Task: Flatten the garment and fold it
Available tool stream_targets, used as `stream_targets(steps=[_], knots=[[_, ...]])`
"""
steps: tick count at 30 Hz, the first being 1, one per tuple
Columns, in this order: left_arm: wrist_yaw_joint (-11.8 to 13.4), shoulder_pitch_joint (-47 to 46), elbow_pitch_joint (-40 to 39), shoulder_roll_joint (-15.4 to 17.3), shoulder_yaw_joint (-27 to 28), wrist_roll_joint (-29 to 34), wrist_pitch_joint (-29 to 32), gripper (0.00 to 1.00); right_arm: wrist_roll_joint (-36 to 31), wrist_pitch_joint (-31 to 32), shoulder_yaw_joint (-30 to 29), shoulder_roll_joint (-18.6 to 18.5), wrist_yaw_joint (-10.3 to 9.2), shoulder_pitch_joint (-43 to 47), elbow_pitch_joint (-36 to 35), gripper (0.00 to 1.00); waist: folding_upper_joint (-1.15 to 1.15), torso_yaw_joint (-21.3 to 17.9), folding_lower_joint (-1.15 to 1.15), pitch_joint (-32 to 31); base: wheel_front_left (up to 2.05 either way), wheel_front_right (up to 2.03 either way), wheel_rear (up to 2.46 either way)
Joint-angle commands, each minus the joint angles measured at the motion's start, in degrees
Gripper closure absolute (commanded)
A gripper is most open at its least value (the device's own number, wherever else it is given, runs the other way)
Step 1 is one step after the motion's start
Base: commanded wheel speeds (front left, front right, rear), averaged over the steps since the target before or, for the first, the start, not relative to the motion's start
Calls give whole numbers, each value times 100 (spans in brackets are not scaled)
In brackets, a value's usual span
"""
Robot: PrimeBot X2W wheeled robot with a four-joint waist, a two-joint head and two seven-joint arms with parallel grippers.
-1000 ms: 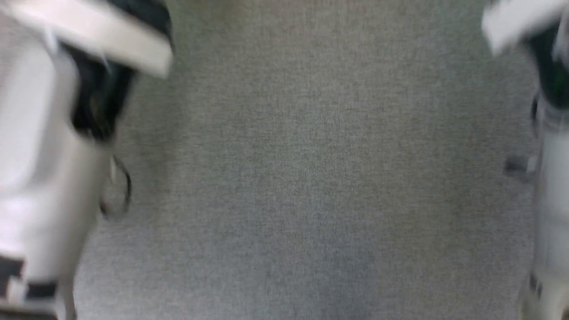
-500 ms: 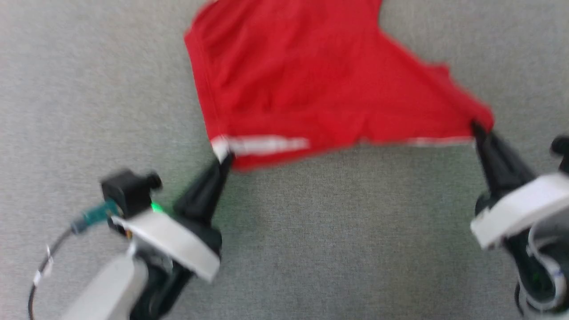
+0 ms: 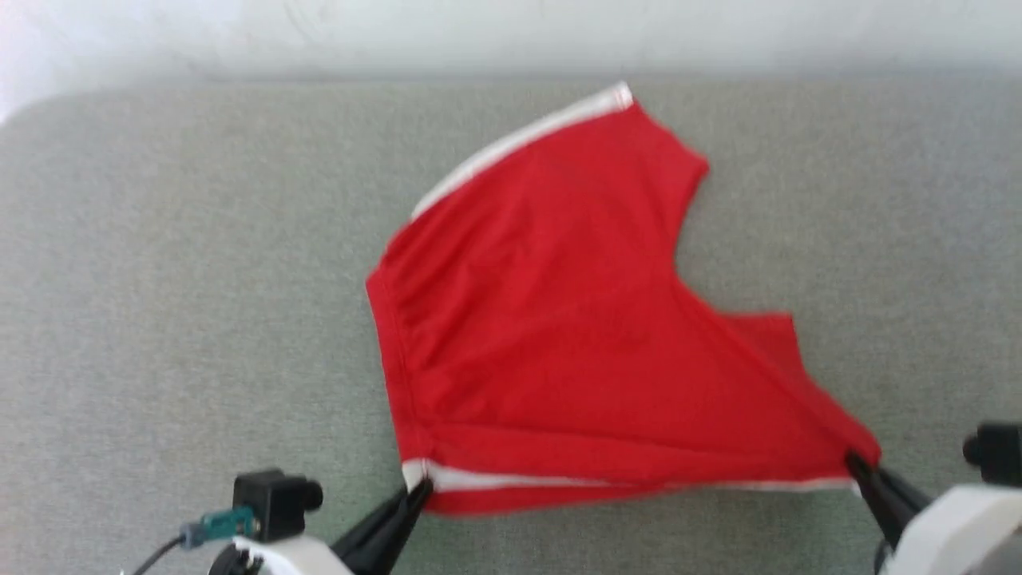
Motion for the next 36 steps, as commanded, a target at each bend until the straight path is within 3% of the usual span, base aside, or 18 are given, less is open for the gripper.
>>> stream_targets(steps=[1,9,19,27,36], knots=[[84,206,-110,117,-9,-73,37,100,104,151,-76,9,-5,234,-93,100,0,44,1,-402,0,0,0],[339,1015,-654,458,-94,-339,259,100,358,784,-258,32,-5,1087,-479,100,0,68,1,-694,0,0,0],[467,1388,-1108,493,-14,-469,81,100,619,779,-330,36,-5,1499,-765,100,0,263,1,-786,0,0,0],[438,937,-1108,306,141,-253,-178,100,54,657,-132,-1,-5,552,-895,100,0,387,1,-470,0,0,0],[538,185,-1125,75,280,29,-244,100,-467,842,210,-704,-5,-1212,-533,100,0,692,1,133,0,0,0]])
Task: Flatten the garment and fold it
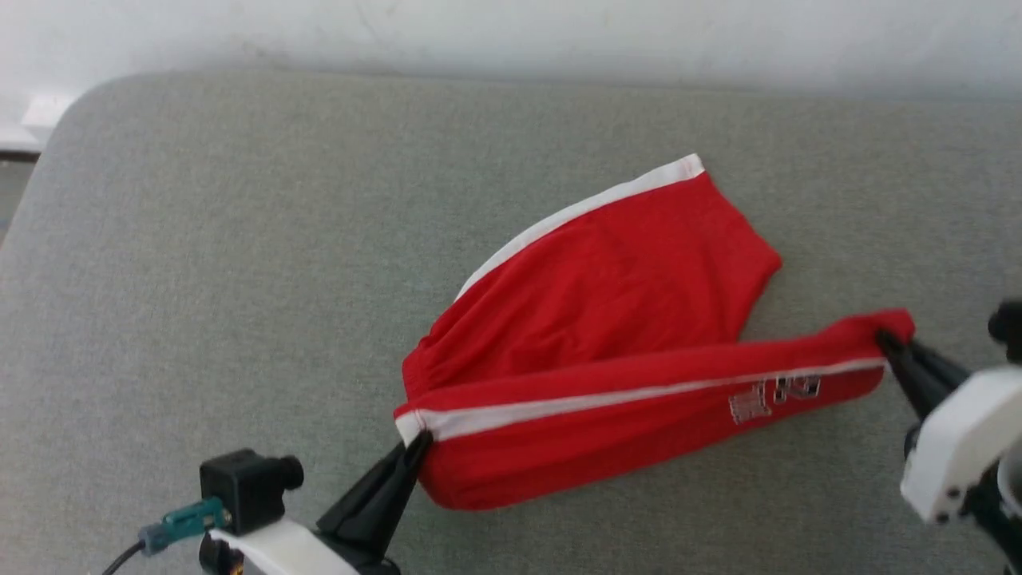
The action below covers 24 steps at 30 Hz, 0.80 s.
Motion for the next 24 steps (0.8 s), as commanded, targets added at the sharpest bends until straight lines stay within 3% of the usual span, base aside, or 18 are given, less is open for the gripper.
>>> stream_targets(steps=[1,15,24], knots=[[3,-252,19,-83,12,94,-8,100,-77,96,128,-176,-5,-463,138,100,0,248,-1,359,0,0,0],[73,-1095,348,-558,4,219,5,100,-250,756,820,-1001,-5,-2672,1273,100,0,672,-1,1023,0,0,0],[-81,-1582,706,-795,10,207,-51,100,-454,861,1323,-1174,-5,-3861,2062,100,0,811,-1,1405,0,0,0]])
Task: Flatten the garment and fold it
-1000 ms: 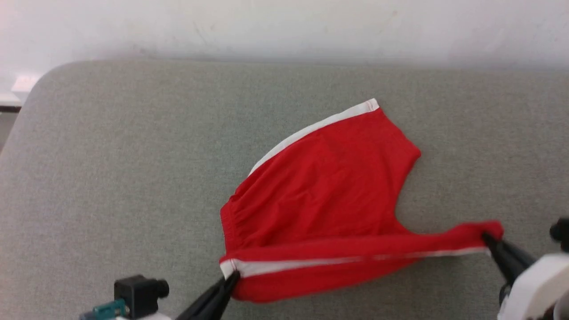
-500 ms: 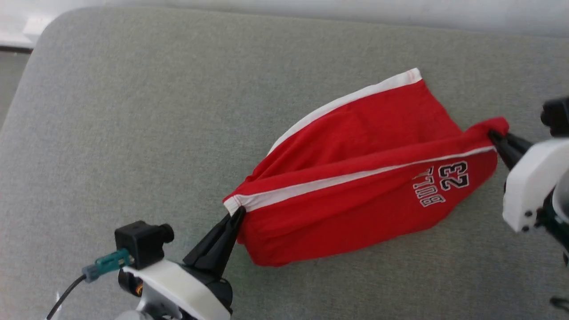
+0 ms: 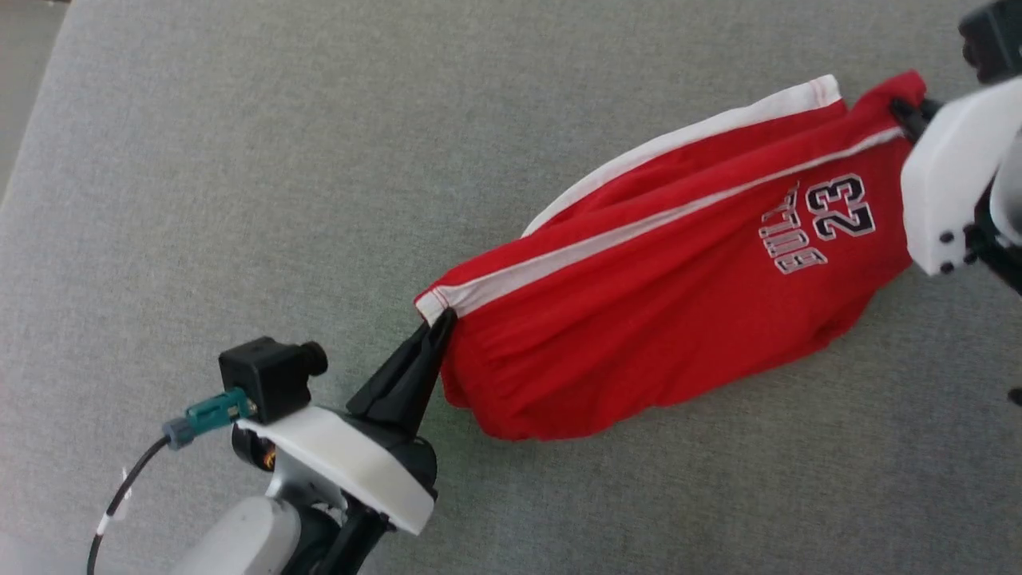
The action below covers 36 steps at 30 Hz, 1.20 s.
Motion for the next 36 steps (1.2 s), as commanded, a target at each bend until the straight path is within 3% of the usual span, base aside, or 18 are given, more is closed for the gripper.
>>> stream_targets(steps=[1,10,22,23,24,26,27,29,36], knots=[[-40,-133,71,-54,18,8,-38,100,-54,12,76,-28,-5,-226,105,100,0,97,-1,167,0,0,0],[-186,-453,410,-268,-1,-35,-122,100,-221,-14,463,-34,-5,-1044,874,100,0,270,-1,423,0,0,0],[-279,-845,1058,-606,-133,-83,-95,100,-318,-316,818,-1,-5,-1367,1785,100,0,427,-1,698,0,0,0],[-282,-874,1105,-627,-141,-86,-88,98,-319,-347,835,3,-5,-1386,1840,100,0,429,-1,719,0,0,0],[-283,-901,1148,-647,-148,-90,-82,90,-319,-381,846,7,-5,-1401,1893,100,0,430,-1,731,0,0,0],[-284,-946,1221,-661,-169,-86,-51,61,-316,-392,838,18,-5,-1422,2002,100,0,424,-1,749,0,0,0],[-284,-958,1245,-668,-168,-96,-44,0,-318,-386,822,29,-5,-1429,2048,69,0,418,-1,750,0,0,0],[-278,-968,1261,-667,-160,-103,-44,0,-320,-383,808,35,-5,-1439,2107,0,0,405,-1,737,0,0,0],[-259,-841,1127,-586,-119,-163,-55,0,-170,-355,673,90,-5,-1287,2198,0,0,339,-1,451,0,0,0]])
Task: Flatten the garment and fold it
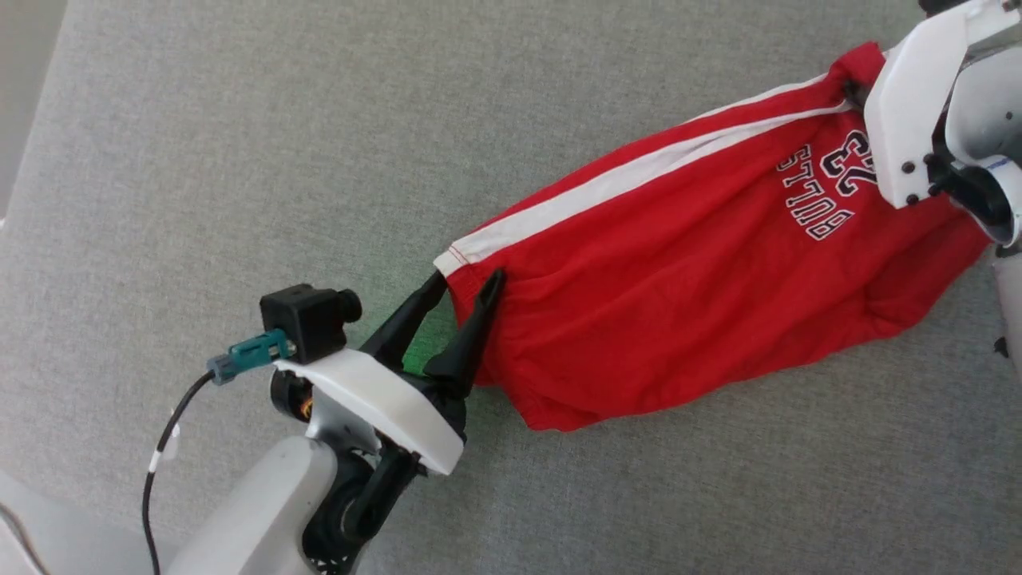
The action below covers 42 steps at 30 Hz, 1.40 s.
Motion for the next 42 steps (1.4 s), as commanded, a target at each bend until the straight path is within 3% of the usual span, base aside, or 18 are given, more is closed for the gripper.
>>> stream_targets(steps=[1,10,13,18,24,28,34,39,42], knots=[[58,85,-61,71,30,-22,-9,0,83,-7,-52,41,-4,131,1,0,0,-45,0,-196,0,0,0],[520,620,-500,351,305,191,-388,0,259,-571,-564,253,-4,936,-542,0,0,-178,0,-942,0,0,0],[705,815,-638,361,474,459,-897,0,133,-1140,-851,417,-4,1361,-942,0,0,-239,0,-1144,0,0,0],[875,1094,-713,395,626,1438,-1311,0,-330,-2357,-1316,760,-4,2265,-1689,0,0,-327,0,-1450,0,0,0],[1039,1617,-1006,-125,1207,2673,-1338,0,-1086,-3893,-1839,1348,-4,3515,-2336,0,0,-413,0,-1753,0,0,0],[982,1929,-1094,-463,1438,3166,-1339,0,-1361,-4562,-2046,1580,-4,4082,-2469,0,0,-455,0,-1851,0,0,0],[626,2294,-931,-927,1616,3589,-1340,0,-1509,-5260,-2228,1725,-4,4719,-2456,0,0,-487,0,-1958,0,0,0],[272,2270,-600,-1038,1729,3466,-1338,0,-1316,-5349,-2234,1729,-4,4783,-2349,0,0,-477,0,-2011,0,0,0],[22,2094,-317,-1028,1701,3115,-993,0,-1290,-5326,-2210,1729,-4,4747,-2341,0,0,-459,0,-2011,0,0,0]])
